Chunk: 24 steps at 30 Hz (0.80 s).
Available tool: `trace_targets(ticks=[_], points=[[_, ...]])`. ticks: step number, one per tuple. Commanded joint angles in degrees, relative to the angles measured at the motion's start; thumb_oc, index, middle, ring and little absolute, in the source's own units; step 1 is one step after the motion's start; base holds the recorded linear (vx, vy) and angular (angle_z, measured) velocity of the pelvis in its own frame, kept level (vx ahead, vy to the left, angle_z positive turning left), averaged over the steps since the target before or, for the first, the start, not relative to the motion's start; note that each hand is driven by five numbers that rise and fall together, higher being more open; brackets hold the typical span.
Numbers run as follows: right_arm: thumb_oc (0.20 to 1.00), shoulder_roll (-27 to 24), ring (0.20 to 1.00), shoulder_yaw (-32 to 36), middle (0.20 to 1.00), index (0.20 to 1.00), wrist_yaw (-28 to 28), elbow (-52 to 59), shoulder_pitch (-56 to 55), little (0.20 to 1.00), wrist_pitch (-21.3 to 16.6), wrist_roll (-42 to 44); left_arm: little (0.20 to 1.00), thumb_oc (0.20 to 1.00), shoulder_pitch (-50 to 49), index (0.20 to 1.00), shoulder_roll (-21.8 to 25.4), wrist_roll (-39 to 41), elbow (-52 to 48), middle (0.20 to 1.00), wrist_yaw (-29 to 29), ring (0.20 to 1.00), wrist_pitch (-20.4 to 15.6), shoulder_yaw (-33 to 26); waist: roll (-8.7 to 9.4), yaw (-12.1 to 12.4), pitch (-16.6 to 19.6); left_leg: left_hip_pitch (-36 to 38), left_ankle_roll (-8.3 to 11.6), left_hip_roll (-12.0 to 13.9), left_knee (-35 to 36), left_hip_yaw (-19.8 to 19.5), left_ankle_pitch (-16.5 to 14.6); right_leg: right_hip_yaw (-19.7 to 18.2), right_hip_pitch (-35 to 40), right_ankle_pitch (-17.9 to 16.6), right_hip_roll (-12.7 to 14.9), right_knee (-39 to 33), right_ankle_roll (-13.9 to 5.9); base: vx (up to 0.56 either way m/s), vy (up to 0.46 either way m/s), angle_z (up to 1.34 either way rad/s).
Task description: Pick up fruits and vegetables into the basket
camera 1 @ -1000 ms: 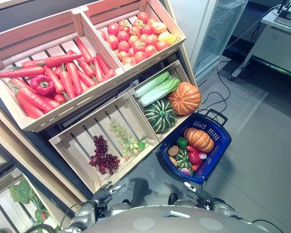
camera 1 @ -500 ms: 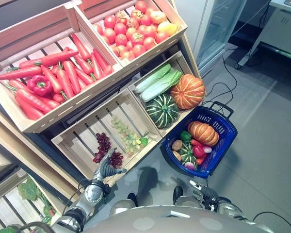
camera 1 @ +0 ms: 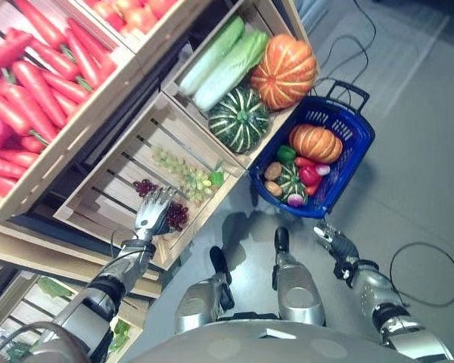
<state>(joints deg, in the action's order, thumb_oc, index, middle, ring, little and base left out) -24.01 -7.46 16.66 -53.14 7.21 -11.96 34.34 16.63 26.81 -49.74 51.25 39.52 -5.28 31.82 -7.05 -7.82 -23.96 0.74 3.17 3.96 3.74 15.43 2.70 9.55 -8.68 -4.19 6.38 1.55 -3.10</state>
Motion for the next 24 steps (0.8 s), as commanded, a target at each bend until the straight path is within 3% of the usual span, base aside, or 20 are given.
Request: trace_targets(ticks=[1, 8, 10, 11, 14, 21, 22, 24], points=[[1.000, -1.6, 1.000, -0.6, 1.000, 1.000, -0.3, 4.6, -0.9, 1.000, -2.5, 1.8, 1.000, 1.000, 0.2, 1.000, 2.8, -5.5, 0.3, 1.000, 3.2, 1.000, 4.3, 1.1, 1.96, -1.1, -0.6, -7.2, -0.29, -0.9, -11.8, -2.3, -4.2, 0.4, -4.1, 8.2, 3.6, 13.3, -1.58, -0.01, 0.006, -0.13], [1.000, -3.4, 1.000, -1.3, 1.000, 1.000, -1.6, 12.3, -0.1, 1.000, -3.0, 2.4, 1.000, 1.000, 1.5, 1.000, 5.1, -16.8, 1.9, 1.000, 7.1, 1.000, 13.5, 3.6, 2.67, -2.2, -3.2, -13.6, -0.40, -0.9, -18.8, -1.3, -5.7, -0.7, -10.3, 8.4, 4.0, 17.7, -1.14, -0.02, -0.006, -0.08], [1.000, -4.0, 1.000, -1.5, 1.000, 1.000, -2.5, 15.2, 0.1, 1.000, -3.2, 3.1, 1.000, 1.000, 2.3, 1.000, 6.3, -22.0, 2.1, 1.000, 7.1, 1.000, 18.4, 4.4, 2.72, -2.5, -4.4, -16.3, -0.42, -0.8, -21.1, -1.0, -6.1, -0.9, -12.6, 8.3, 4.0, 19.1, -1.13, -0.05, -0.026, -0.01], [1.000, -4.1, 1.000, -1.5, 1.000, 1.000, -2.8, 16.0, 0.1, 1.000, -3.1, 3.4, 1.000, 1.000, 2.5, 1.000, 6.6, -22.9, 2.1, 1.000, 6.8, 1.000, 19.2, 4.5, 2.70, -2.6, -4.6, -16.9, -0.41, -0.7, -21.6, -0.9, -6.1, -1.0, -13.2, 8.3, 4.1, 19.4, -1.13, -0.06, -0.023, -0.02], [1.000, -4.5, 1.000, -1.6, 1.000, 1.000, -3.8, 18.2, 0.4, 1.000, -3.0, 4.3, 1.000, 1.000, 3.0, 1.000, 7.1, -24.8, 2.2, 1.000, 5.2, 1.000, 20.5, 5.0, 2.56, -2.9, -5.6, -18.8, -0.38, -0.5, -23.1, -0.5, -6.3, -1.2, -15.0, 8.2, 4.2, 20.4, -1.15, -0.04, -0.015, 0.01], [1.000, -5.7, 1.000, -1.4, 1.000, 1.000, -5.9, 23.6, 0.7, 1.000, -2.3, 5.8, 1.000, 1.000, 3.3, 1.000, 8.0, -30.0, 2.9, 1.000, -2.8, 1.000, 27.4, 5.5, 1.55, -4.0, -5.8, -24.4, -0.19, -0.1, -25.7, 0.3, -6.4, -2.7, -20.9, 8.1, 3.8, 22.7, -1.20, 0.00, 0.013, -0.07], [1.000, -5.9, 1.000, -1.4, 1.000, 1.000, -6.2, 24.2, 0.7, 1.000, -2.3, 6.0, 1.000, 1.000, 3.4, 1.000, 8.2, -31.0, 3.3, 1.000, -3.7, 1.000, 28.1, 5.1, 1.33, -4.0, -5.8, -24.5, 0.33, -0.1, -26.4, -0.1, -7.8, -3.3, -21.1, 9.6, 3.7, 23.5, -1.70, 0.05, 0.003, -0.03], [1.000, -6.2, 1.000, -1.4, 1.000, 1.000, -6.9, 25.3, 0.8, 1.000, -2.4, 6.2, 1.000, 1.000, 3.2, 1.000, 8.3, -32.0, 3.8, 1.000, -4.7, 1.000, 29.8, 5.0, 1.03, -4.1, -5.8, -25.6, 0.36, -0.1, -26.8, 0.0, -7.8, -3.6, -22.3, 9.5, 3.7, 23.6, -1.73, 0.02, 0.008, -0.04]])
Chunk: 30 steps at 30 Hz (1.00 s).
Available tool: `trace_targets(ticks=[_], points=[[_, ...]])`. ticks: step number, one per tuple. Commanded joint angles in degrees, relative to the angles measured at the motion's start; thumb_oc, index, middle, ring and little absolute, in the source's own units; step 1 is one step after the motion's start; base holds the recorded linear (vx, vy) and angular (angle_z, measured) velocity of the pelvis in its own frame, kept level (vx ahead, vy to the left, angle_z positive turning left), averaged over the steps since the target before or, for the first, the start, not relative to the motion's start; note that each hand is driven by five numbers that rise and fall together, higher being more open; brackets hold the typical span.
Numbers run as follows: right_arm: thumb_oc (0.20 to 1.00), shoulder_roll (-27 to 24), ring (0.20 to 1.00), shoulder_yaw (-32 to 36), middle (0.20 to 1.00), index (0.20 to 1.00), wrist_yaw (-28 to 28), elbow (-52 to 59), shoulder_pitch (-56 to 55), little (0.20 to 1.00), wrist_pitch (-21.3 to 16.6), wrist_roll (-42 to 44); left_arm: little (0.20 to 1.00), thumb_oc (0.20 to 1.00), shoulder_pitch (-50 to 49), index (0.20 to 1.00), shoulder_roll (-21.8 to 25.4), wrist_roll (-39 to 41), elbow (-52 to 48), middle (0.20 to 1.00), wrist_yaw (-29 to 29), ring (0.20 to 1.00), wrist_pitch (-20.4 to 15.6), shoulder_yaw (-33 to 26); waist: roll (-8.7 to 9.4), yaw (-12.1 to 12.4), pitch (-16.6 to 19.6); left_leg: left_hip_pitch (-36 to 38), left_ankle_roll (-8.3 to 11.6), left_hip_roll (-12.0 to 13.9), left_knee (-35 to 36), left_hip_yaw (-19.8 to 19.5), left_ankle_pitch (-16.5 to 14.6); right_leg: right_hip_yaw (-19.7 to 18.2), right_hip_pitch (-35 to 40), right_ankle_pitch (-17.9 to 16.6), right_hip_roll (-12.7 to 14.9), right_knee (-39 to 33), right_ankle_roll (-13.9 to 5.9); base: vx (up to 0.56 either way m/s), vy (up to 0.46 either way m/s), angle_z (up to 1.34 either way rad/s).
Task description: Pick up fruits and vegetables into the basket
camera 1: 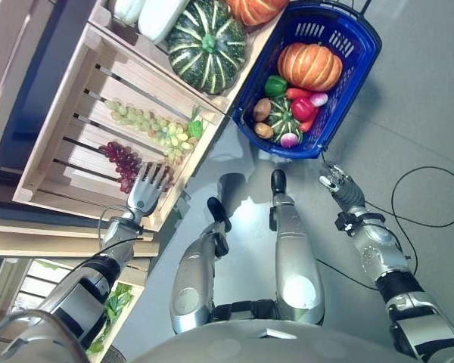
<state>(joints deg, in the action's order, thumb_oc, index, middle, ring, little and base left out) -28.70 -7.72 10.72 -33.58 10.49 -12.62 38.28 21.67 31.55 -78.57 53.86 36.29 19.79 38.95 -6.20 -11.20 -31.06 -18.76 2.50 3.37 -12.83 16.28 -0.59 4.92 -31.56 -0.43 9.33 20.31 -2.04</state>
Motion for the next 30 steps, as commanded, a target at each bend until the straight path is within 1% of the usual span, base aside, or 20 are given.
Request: trace_targets(ticks=[1, 3, 6, 9, 13, 16, 21, 23, 26, 30], points=[[1.000, -1.7, 1.000, -1.0, 1.000, 1.000, -1.5, 6.4, -2.4, 1.000, -1.5, 2.4, 1.000, 1.000, -1.9, 1.000, 3.7, -3.8, 1.3, 1.000, -2.0, 1.000, 5.6, -2.3, -0.07, -0.9, 1.3, -6.6, 1.08, 0.4, -10.5, -0.8, -4.5, 0.7, -0.1, 5.7, 0.8, 5.1, -2.81, -0.01, 0.022, -0.07], [1.000, -2.0, 1.000, -0.8, 1.000, 1.000, -2.1, 7.0, -2.3, 1.000, -1.6, 2.7, 1.000, 1.000, -2.2, 1.000, 3.9, -4.0, 2.2, 1.000, -2.4, 1.000, 7.0, -2.6, -0.57, -1.1, 1.3, -7.7, 1.17, 0.3, -10.8, -0.7, -4.4, 0.4, -1.3, 5.5, 0.8, 5.3, -2.86, -0.01, 0.036, -0.08], [1.000, -2.6, 1.000, -0.5, 1.000, 1.000, -2.5, 7.8, -2.0, 1.000, -1.6, 2.9, 1.000, 1.000, -2.3, 1.000, 3.9, -2.9, 2.9, 1.000, -2.5, 1.000, 8.1, -2.7, -1.30, -1.6, 1.3, -9.1, 1.37, 0.4, -11.5, -0.4, -4.4, -0.4, -3.2, 5.4, 0.9, 5.8, -2.81, 0.00, 0.048, -0.06], [1.000, -3.1, 1.000, -0.4, 1.000, 1.000, -3.0, 8.6, -1.5, 1.000, -1.5, 2.8, 1.000, 1.000, -1.9, 1.000, 3.9, -1.4, 3.0, 1.000, -1.6, 1.000, 9.4, -2.7, -1.84, -2.0, 1.3, -10.4, 1.57, 0.5, -12.0, 0.0, -4.4, -1.0, -5.0, 5.5, 0.7, 6.4, -2.64, 0.01, 0.044, -0.07], [1.000, -3.9, 1.000, -0.2, 1.000, 1.000, -3.6, 9.1, -0.7, 1.000, -1.4, 3.1, 1.000, 1.000, -1.1, 1.000, 4.2, -0.6, 2.5, 1.000, -1.2, 1.000, 10.0, -2.9, -2.29, -2.2, 1.3, -12.3, 1.80, 0.6, -12.7, 0.3, -4.3, -1.7, -7.1, 5.6, 0.4, 7.0, -2.44, 0.00, 0.027, -0.07], [1.000, -4.2, 1.000, -0.2, 1.000, 1.000, -4.3, 9.7, -0.2, 1.000, -1.4, 3.1, 1.000, 1.000, -0.6, 1.000, 4.5, -0.7, 2.1, 1.000, -1.0, 1.000, 11.5, -3.4, -2.45, -2.3, 1.3, -13.5, 1.95, 0.7, -12.9, 0.6, -4.2, -2.0, -8.4, 5.6, 0.2, 7.3, -2.28, 0.00, 0.008, -0.02], [1.000, -4.8, 1.000, 0.5, 1.000, 1.000, -4.7, 10.5, -0.2, 1.000, -1.8, 3.6, 1.000, 1.000, -0.3, 1.000, 5.8, -0.5, 0.7, 1.000, -1.3, 1.000, 11.8, -4.7, -2.88, -2.4, 1.3, -15.1, 2.07, 0.5, -13.4, 0.7, -4.1, -2.3, -10.1, 5.3, 0.2, 7.5, -2.20, 0.00, 0.005, -0.06], [1.000, -4.9, 1.000, 0.8, 1.000, 1.000, -4.9, 11.1, -0.5, 1.000, -1.9, 3.8, 1.000, 1.000, -0.8, 1.000, 6.1, -0.4, 0.3, 1.000, -1.0, 1.000, 12.6, -5.4, -2.99, -2.4, 1.3, -15.4, 2.12, 0.5, -13.4, 0.8, -4.1, -2.3, -10.5, 5.3, 0.2, 7.5, -2.21, 0.00, 0.003, -0.02], [1.000, -5.2, 1.000, 1.2, 1.000, 1.000, -4.5, 11.3, -0.8, 1.000, -2.5, 4.5, 1.000, 1.000, -1.2, 1.000, 6.8, 0.8, 0.6, 1.000, -0.2, 1.000, 13.4, -6.0, -3.32, -2.5, 1.3, -16.2, 2.16, 0.5, -13.8, 1.0, -4.2, -2.5, -11.5, 5.4, 0.3, 7.9, -2.14, 0.00, 0.000, 0.00], [1.000, -5.2, 1.000, 1.4, 1.000, 1.000, -4.0, 11.3, -1.0, 1.000, -3.0, 4.4, 1.000, 1.000, -1.4, 1.000, 7.0, 2.4, 1.2, 1.000, -0.5, 1.000, 14.5, -6.5, -3.75, -2.9, 1.3, -17.1, 2.20, 0.5, -14.2, 1.2, -4.4, -3.0, -12.7, 5.5, 0.2, 8.4, -2.05, 0.01, 0.029, -0.04]])
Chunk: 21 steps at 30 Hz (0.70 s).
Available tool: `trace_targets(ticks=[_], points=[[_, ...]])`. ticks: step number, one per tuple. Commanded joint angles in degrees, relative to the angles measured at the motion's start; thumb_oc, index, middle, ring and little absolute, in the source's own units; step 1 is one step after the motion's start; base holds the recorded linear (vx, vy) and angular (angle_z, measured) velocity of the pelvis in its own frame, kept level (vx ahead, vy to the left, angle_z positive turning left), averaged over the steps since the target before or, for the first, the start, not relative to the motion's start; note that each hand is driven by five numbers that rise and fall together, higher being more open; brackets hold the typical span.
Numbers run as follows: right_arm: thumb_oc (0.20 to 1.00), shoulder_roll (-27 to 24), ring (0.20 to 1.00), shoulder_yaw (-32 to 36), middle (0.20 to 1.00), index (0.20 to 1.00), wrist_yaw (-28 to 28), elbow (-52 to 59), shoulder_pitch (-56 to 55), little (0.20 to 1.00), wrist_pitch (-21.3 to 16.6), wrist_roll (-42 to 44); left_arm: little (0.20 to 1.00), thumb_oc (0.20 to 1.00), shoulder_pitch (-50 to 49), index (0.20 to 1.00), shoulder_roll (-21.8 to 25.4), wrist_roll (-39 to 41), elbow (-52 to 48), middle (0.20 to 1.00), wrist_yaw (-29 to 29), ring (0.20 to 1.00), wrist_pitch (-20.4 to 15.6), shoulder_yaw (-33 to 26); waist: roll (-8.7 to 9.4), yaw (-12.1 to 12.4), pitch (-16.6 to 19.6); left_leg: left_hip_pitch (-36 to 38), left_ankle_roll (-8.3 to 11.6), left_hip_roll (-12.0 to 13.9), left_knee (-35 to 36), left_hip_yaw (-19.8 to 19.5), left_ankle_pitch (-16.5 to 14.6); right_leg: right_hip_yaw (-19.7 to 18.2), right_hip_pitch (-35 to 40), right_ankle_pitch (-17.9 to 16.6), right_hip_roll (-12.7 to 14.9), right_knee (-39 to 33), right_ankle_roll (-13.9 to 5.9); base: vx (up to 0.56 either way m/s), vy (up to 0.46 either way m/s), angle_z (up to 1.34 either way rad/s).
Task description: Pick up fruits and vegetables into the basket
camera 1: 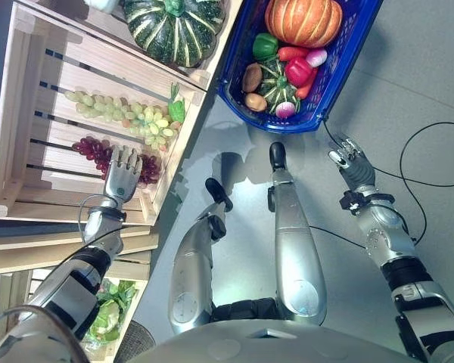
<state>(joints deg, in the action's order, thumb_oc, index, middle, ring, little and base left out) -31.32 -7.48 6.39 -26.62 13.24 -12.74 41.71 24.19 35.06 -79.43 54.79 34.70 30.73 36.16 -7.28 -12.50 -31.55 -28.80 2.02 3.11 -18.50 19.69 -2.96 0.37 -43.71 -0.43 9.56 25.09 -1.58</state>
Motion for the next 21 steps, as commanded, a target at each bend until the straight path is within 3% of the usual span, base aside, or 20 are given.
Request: trace_targets(ticks=[1, 13, 21], points=[[1.000, -2.5, 1.000, 1.0, 1.000, 1.000, 0.3, 4.3, -3.6, 1.000, -2.9, 0.9, 1.000, 1.000, -3.8, 1.000, 3.4, 3.1, 0.3, 1.000, 0.5, 1.000, 3.9, -3.7, -2.73, -1.7, 1.8, -7.3, 2.69, 0.8, -8.7, -2.2, -2.0, 1.4, -0.9, 5.5, 0.0, 3.7, -2.48, 0.01, 0.029, -0.05], [1.000, -3.0, 1.000, 0.5, 1.000, 1.000, -0.6, 5.2, -2.1, 1.000, -2.3, 1.2, 1.000, 1.000, -0.8, 1.000, 4.0, 7.7, 3.3, 1.000, -5.8, 1.000, 4.1, -3.3, -3.01, -2.6, 1.8, -11.1, 2.76, 1.3, -11.3, -1.6, -2.7, -0.1, -5.0, 5.5, -0.2, 5.4, -2.34, 0.00, 0.019, -0.02], [1.000, -3.0, 1.000, 0.5, 1.000, 1.000, -1.0, 5.9, -1.8, 1.000, -2.4, 2.2, 1.000, 1.000, -0.7, 1.000, 3.7, 5.9, 4.7, 1.000, -7.3, 1.000, 5.5, -3.3, -2.91, -2.8, 1.8, -12.6, 2.76, 1.5, -12.0, -1.5, -3.0, -0.6, -6.6, 5.2, -0.3, 5.5, -2.49, 0.00, 0.000, 0.00]])
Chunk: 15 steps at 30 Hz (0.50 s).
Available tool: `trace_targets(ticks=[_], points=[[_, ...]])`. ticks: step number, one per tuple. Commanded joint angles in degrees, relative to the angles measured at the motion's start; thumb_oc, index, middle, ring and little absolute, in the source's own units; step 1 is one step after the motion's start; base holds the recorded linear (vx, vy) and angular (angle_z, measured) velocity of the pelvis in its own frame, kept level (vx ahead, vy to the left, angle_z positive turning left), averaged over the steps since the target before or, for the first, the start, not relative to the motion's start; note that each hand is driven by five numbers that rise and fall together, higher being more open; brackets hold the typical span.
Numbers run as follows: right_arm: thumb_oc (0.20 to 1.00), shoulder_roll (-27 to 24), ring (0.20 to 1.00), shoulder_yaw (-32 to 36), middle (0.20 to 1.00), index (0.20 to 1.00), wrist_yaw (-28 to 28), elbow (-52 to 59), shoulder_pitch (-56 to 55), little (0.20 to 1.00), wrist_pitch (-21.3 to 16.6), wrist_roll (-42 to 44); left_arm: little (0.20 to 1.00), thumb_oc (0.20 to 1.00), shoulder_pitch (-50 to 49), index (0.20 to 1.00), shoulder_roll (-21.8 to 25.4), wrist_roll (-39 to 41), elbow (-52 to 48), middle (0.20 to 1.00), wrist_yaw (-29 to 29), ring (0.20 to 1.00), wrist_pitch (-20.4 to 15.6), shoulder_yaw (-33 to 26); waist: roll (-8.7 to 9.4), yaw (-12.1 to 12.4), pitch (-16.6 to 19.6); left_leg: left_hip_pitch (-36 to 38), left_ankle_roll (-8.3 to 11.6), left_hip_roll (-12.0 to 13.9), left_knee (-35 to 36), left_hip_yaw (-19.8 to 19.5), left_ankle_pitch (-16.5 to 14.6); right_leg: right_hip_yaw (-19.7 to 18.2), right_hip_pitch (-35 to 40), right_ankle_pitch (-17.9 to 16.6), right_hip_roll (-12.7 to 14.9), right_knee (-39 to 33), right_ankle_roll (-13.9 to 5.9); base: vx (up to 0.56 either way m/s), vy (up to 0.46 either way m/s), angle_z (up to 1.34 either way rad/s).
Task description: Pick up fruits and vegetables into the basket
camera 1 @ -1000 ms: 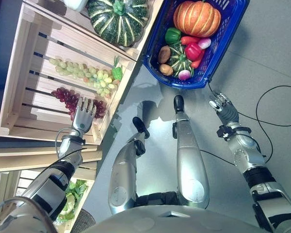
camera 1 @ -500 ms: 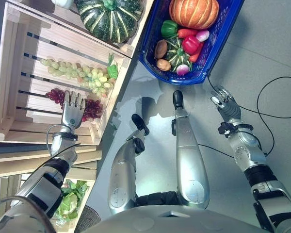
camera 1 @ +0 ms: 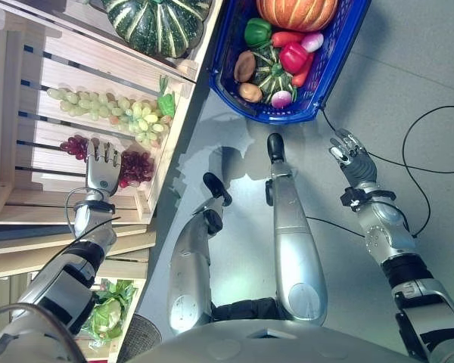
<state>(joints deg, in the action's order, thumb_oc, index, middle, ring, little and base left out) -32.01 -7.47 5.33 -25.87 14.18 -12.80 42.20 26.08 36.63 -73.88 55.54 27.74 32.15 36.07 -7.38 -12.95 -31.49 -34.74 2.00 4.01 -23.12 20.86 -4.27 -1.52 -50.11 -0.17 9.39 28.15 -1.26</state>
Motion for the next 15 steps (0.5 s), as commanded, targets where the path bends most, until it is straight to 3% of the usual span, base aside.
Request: trace_targets(ticks=[1, 15], points=[[1.000, -2.3, 1.000, 0.6, 1.000, 1.000, 0.1, 5.3, -2.8, 1.000, -2.4, 1.7, 1.000, 1.000, -2.6, 1.000, 1.9, -0.4, 4.2, 1.000, -0.8, 1.000, 4.7, -3.2, -2.82, -2.4, 1.7, -7.0, 2.79, 0.6, -7.4, -2.7, -1.7, 1.1, -0.6, 4.9, -0.2, 2.5, -2.86, 0.00, 0.000, 0.00], [1.000, -2.9, 1.000, 1.8, 1.000, 1.000, -0.8, 8.4, -2.5, 1.000, -3.1, 3.1, 1.000, 1.000, -3.3, 1.000, 3.1, -1.2, 3.2, 1.000, -1.6, 1.000, 6.4, -3.6, -3.16, -2.5, 1.7, -11.7, 2.44, 1.0, -10.4, -3.0, -3.2, -0.2, -5.6, 4.8, -0.3, 4.3, -2.96, 0.00, 0.019, -0.01]])
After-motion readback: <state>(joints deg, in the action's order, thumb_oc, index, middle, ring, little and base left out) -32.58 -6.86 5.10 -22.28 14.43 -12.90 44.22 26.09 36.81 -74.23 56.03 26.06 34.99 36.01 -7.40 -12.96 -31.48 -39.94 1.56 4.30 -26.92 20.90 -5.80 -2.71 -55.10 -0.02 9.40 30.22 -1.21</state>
